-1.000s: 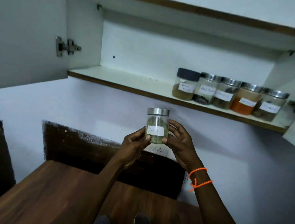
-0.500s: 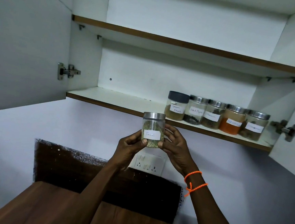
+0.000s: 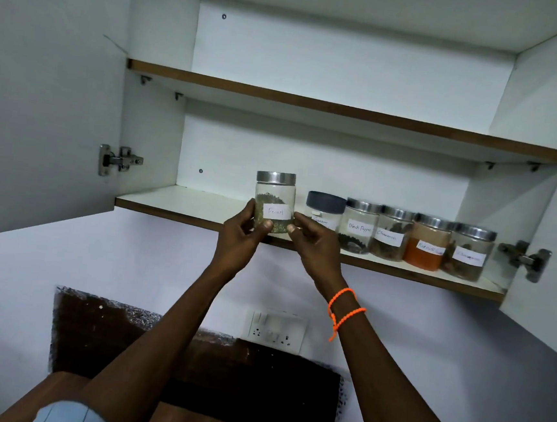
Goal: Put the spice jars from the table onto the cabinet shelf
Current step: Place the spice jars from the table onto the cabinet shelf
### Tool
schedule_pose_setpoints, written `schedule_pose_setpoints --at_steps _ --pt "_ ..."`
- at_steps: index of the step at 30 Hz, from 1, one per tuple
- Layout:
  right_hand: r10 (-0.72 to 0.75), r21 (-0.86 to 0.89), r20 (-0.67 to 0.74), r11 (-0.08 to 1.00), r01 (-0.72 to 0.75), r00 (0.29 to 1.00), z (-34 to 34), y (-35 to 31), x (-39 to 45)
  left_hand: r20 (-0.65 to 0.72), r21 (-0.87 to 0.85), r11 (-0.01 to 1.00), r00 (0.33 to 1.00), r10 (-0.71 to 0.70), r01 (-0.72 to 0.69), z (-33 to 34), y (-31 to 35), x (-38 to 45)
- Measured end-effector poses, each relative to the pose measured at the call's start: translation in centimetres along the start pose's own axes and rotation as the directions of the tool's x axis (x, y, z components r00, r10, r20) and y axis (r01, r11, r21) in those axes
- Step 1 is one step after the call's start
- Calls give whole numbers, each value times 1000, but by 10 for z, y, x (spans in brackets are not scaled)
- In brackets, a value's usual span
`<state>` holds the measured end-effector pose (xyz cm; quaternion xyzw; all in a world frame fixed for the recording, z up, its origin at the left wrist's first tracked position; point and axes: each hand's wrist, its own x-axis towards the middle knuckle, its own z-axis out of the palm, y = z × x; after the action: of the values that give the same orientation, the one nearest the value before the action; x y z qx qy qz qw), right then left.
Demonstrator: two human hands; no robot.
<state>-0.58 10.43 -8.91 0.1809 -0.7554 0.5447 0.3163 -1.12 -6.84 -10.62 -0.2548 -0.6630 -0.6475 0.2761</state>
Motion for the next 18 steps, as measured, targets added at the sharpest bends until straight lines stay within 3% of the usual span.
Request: schedule_pose_setpoints --at_steps 4,9,18 --pt "27 -193 -56 981 -38 998 10 5 13 36 343 939 999 -16 3 6 -11 27" --pt "17 -294 -113 954 -50 993 19 9 10 107 555 832 993 -53 -15 17 -32 39" --pt "-35 -363 -40 932 18 999 13 14 -13 80 522 853 996 -24 -22 26 -34 32"
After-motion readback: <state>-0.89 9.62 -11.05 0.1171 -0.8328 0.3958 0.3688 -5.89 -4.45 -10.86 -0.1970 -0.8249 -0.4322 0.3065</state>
